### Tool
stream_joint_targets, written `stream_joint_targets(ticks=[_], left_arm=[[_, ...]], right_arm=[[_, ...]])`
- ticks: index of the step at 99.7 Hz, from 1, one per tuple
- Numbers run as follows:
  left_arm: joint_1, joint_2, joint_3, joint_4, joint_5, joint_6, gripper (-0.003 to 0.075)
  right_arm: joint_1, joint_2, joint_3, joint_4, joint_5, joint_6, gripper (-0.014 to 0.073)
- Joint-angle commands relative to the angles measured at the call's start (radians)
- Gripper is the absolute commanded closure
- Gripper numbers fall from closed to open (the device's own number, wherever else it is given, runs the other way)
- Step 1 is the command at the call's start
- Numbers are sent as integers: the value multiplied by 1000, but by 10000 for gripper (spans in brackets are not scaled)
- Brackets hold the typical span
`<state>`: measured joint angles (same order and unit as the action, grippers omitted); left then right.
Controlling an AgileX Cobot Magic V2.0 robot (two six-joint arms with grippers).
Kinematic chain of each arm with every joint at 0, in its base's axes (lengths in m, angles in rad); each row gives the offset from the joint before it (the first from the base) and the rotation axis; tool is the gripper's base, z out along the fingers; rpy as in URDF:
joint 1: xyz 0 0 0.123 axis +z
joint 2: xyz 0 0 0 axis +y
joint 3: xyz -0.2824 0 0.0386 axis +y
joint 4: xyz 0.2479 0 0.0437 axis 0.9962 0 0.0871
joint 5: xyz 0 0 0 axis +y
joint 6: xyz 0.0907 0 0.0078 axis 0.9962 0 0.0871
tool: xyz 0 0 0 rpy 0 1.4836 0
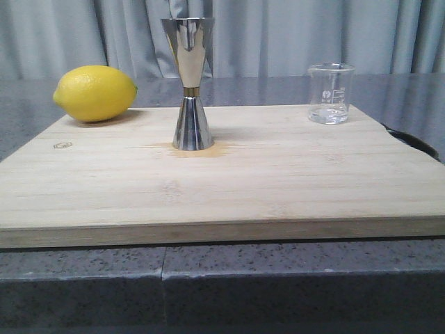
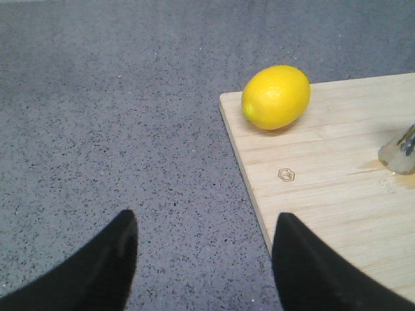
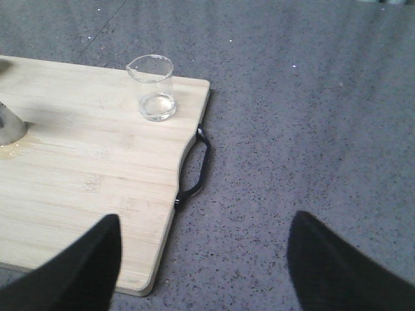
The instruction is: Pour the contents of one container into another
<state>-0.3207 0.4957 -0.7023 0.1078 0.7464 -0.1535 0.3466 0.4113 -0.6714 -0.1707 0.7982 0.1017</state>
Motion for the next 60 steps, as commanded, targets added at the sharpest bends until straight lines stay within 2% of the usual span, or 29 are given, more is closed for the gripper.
stream_joint_targets(ticks=[1,12,24,28,60], left_arm=[[4,3,-25,5,-91,-10,463],[4,3,-25,5,-91,-10,602],[4,3,-25,5,-91,-10,741],[4,3,-25,5,-91,-10,740],[4,3,-25,5,-91,-10,739]], right_arm=[[2,4,-24,-12,-75,-6,354],[2,4,-24,-12,-75,-6,519],[2,4,-24,-12,-75,-6,643],[2,4,-24,-12,-77,-6,665],[2,4,-24,-22,-48,-6,665]])
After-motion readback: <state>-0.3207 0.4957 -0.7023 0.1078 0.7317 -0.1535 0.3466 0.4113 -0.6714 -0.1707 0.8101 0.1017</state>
